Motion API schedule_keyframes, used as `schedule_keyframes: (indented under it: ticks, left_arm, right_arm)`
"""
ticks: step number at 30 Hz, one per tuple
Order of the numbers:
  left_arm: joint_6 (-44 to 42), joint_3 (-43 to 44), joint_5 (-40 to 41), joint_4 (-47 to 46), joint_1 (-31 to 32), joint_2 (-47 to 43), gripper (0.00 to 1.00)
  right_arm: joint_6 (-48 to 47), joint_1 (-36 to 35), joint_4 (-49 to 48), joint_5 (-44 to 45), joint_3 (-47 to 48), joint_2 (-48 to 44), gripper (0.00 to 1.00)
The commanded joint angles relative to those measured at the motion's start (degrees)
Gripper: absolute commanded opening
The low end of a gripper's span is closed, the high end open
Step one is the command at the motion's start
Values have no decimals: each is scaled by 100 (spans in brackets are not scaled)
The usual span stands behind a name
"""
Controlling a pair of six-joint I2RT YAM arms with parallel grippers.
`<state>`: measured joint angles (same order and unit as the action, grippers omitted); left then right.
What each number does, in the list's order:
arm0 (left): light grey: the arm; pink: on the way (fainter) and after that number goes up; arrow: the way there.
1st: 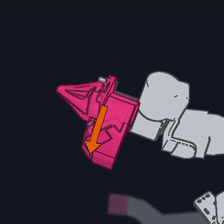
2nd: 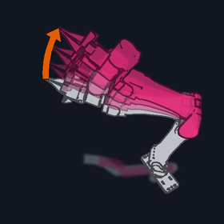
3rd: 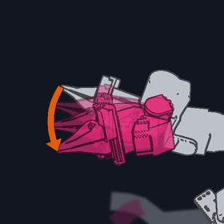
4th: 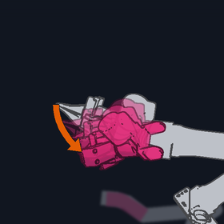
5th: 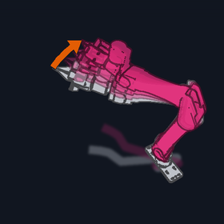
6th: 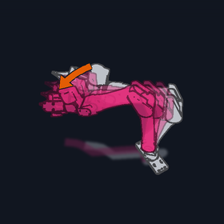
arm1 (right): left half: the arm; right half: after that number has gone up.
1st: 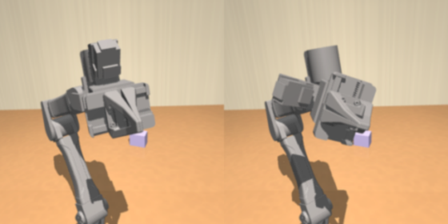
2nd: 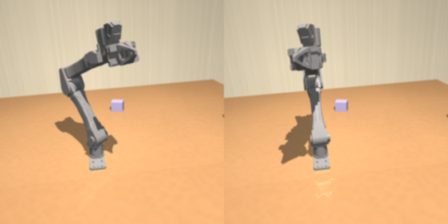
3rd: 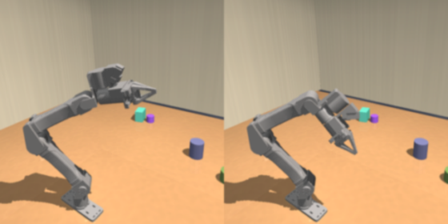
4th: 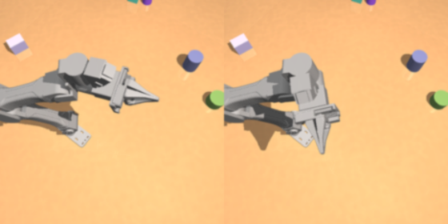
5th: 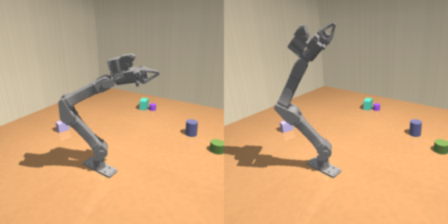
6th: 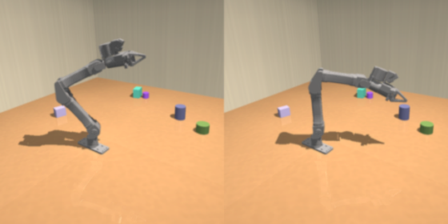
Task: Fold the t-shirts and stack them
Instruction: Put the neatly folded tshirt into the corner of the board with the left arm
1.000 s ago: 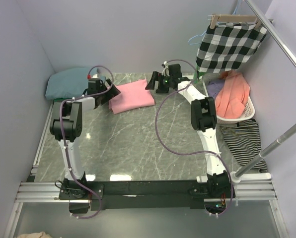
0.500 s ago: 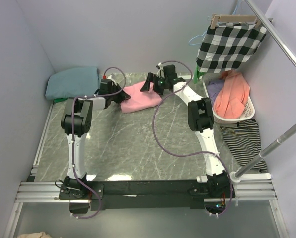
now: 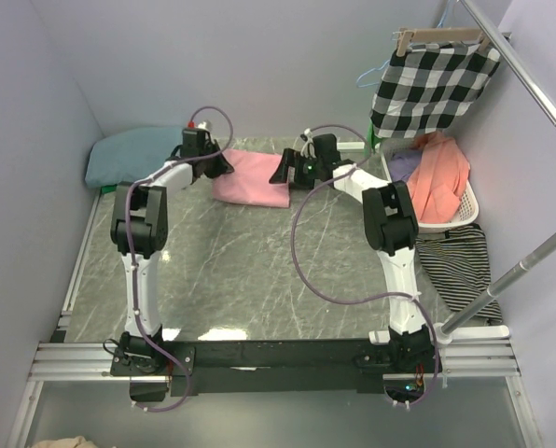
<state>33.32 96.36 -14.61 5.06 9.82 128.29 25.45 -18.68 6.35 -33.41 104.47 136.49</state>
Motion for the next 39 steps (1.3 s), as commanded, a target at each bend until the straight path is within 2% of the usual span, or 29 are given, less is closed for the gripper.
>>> schedule_keyframes:
  ticks: [1, 9, 16, 19, 23, 24, 25, 27, 30, 32, 34, 39]
  left_arm:
    - [-589, 646, 423, 459, -428, -638, 1]
    - [-1116, 1649, 688, 1058, -973, -524, 1]
    - [-1468, 2817, 933, 1603, -1676, -86, 1]
    - [-1609, 2697, 1162, 1482, -1869, -207, 1]
    - [-1609, 2563, 1058, 1409, -2186, -288, 1]
    - [-1592, 2624, 1048, 1471, -2239, -156, 7]
    - [-1583, 2721, 1126, 1524, -2300, -94, 28]
    - [-1574, 2740, 1319, 1621, -2318, -6, 84]
    - [-1539, 2284, 1943, 1288, -2327, -276, 99]
    - [-1531, 1809, 2460, 1042, -2327, -514, 99]
    - [-1486, 1546, 2612, 927, -2336, -892, 99]
    - [-944, 1282, 2077, 1251, -2231, -1752, 99]
  right_arm:
    - [-146, -127, -99, 352, -558, -342, 100]
    - [-330, -347, 147, 423, -471, -201, 100]
    - [-401, -400, 375, 432, -164, -26, 100]
    - [-418, -409, 411, 423, -119, 1, 100]
    - [-445, -409, 560, 353, 73, 106, 100]
    - [-453, -409, 578, 344, 83, 106, 100]
    - [-471, -409, 587, 344, 100, 115, 100]
    - [-462, -417, 569, 335, 83, 115, 100]
    - [-471, -409, 499, 344, 4, 63, 100]
    - [-471, -409, 429, 378, -127, -16, 100]
    - [-480, -409, 227, 405, -364, -156, 100]
    - [-603, -531, -213, 685, -1120, -745, 100]
